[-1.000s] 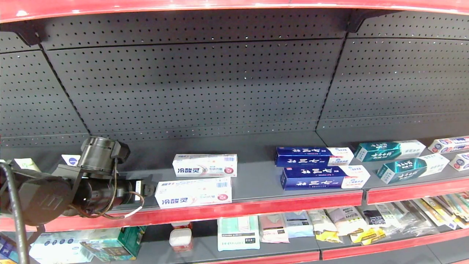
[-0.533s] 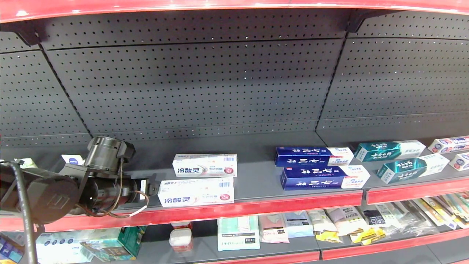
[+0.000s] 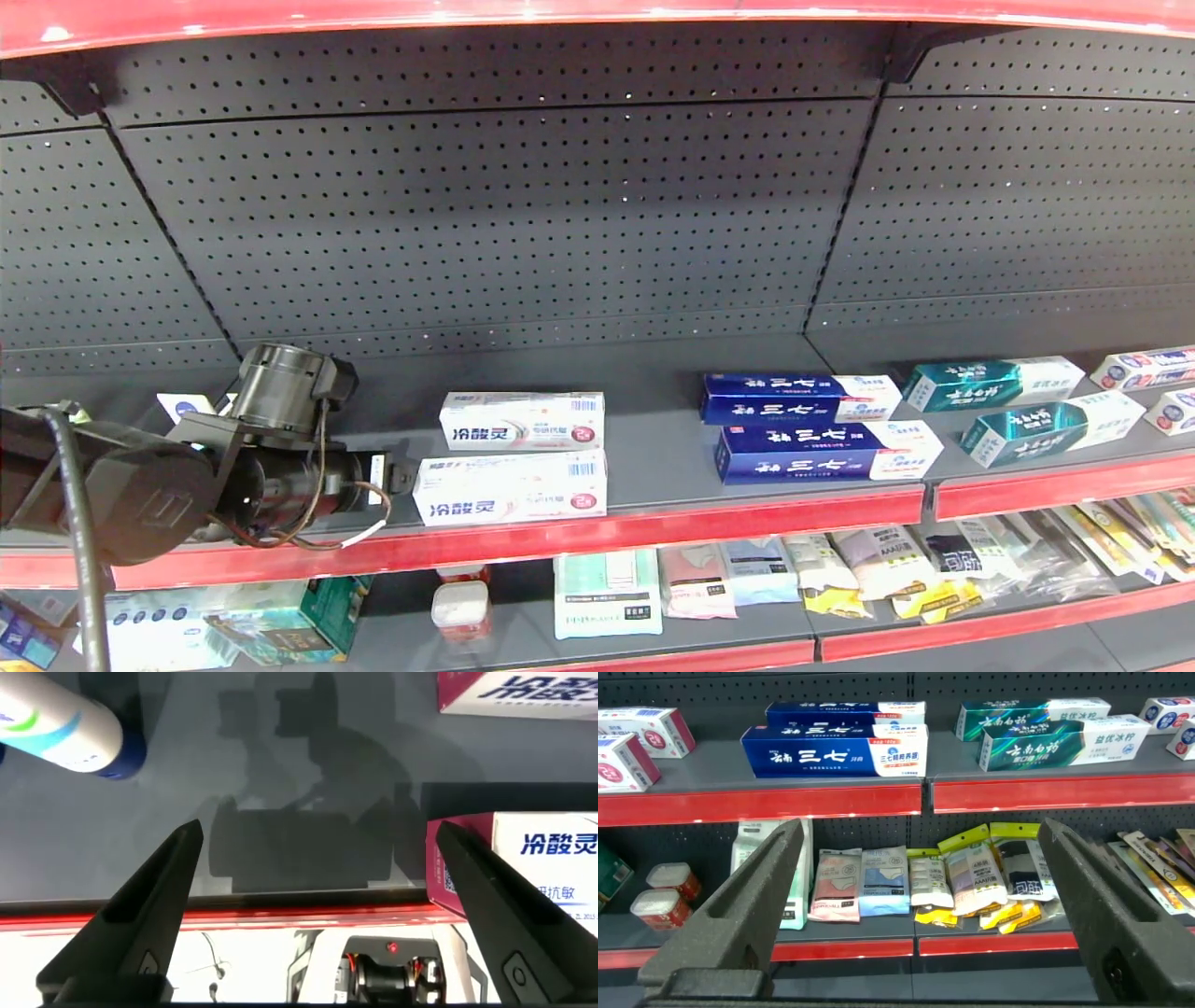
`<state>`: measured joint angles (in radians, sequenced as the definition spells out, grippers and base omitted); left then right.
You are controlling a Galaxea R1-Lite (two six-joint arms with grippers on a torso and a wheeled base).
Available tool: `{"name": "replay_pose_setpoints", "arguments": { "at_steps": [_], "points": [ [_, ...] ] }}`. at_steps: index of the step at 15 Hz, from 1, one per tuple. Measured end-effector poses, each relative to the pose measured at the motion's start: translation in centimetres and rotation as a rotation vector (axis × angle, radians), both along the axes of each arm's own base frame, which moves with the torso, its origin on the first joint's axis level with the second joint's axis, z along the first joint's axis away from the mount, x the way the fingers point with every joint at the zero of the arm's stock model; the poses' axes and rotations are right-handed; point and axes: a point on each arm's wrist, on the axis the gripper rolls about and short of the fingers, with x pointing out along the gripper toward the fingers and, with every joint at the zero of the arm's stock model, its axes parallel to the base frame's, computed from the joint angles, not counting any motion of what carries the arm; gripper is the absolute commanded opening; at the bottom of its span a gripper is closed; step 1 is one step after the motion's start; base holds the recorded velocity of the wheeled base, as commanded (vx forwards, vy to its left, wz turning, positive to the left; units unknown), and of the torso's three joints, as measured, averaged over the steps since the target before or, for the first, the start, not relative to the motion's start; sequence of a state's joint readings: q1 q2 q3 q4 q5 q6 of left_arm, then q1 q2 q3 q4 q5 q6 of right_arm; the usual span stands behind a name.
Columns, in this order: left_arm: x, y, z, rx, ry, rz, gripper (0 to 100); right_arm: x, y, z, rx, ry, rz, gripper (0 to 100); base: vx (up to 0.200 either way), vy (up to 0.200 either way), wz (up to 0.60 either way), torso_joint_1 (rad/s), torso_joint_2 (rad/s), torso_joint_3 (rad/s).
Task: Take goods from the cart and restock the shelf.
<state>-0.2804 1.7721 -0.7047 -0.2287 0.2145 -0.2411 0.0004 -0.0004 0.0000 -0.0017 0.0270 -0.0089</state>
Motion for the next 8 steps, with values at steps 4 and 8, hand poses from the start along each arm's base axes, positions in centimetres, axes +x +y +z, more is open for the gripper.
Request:
{"name": "replay_pose_setpoints", "arguments": {
  "at_steps": [4,8],
  "points": [
    [-0.01,-0.23,-0.07,0.000,0.003,-0.008,100,0.00,0.00,0.00,0.000,0.000,0.001,100,0.000,0.000,0.00,0.000,0.00,0.000],
    [0.00,-0.25,-0.10,-0.005,0.003,-0.002,100,0.00,0.00,0.00,0.000,0.000,0.000,100,0.000,0.000,0.00,0.000,0.00,0.000]
  ]
}}
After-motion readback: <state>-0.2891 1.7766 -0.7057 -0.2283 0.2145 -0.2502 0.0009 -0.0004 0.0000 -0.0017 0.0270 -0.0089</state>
